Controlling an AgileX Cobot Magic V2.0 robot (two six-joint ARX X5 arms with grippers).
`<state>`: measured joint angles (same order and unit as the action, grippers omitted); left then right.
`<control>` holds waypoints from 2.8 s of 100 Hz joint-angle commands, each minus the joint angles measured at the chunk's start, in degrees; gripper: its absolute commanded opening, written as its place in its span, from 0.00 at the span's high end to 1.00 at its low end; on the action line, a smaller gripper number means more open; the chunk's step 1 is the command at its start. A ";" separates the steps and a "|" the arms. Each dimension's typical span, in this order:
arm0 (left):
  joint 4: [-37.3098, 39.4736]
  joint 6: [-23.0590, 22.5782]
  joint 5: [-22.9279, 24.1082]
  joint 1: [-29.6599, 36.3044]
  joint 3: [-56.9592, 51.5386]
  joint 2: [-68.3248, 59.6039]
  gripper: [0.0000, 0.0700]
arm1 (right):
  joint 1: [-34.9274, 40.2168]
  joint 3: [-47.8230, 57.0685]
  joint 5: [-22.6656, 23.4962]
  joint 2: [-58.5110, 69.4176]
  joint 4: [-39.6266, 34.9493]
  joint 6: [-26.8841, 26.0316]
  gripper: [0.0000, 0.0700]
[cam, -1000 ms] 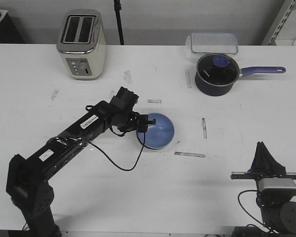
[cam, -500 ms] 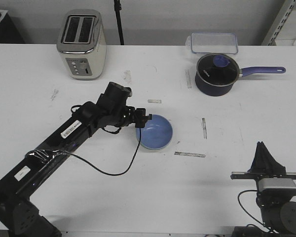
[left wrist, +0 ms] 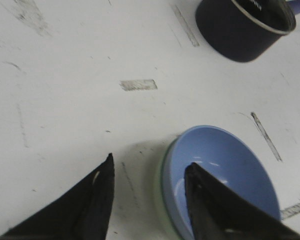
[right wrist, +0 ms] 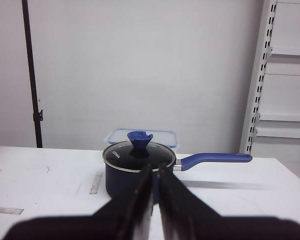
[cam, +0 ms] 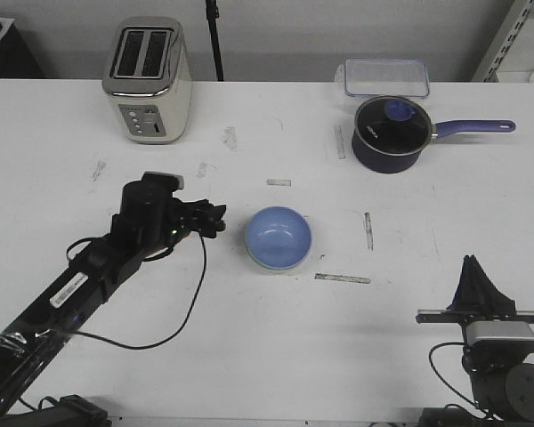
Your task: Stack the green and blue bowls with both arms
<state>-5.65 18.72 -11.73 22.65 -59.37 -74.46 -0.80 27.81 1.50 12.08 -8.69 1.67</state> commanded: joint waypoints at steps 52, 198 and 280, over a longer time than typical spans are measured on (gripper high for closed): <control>17.49 -18.71 0.31 -16.79 25.57 25.38 0.99 | 0.04 -0.15 0.00 -0.09 0.52 -0.55 0.98; 5.70 -19.32 14.29 -19.43 36.26 60.43 1.00 | 0.04 -0.15 0.00 -0.09 0.52 -0.55 0.98; 16.06 -19.30 12.85 -21.68 53.18 67.17 1.00 | 0.04 -0.15 0.00 -0.09 0.52 -0.55 0.98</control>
<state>9.43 0.43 1.32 1.06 -6.44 -7.75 -0.80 27.81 1.50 12.08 -8.69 1.67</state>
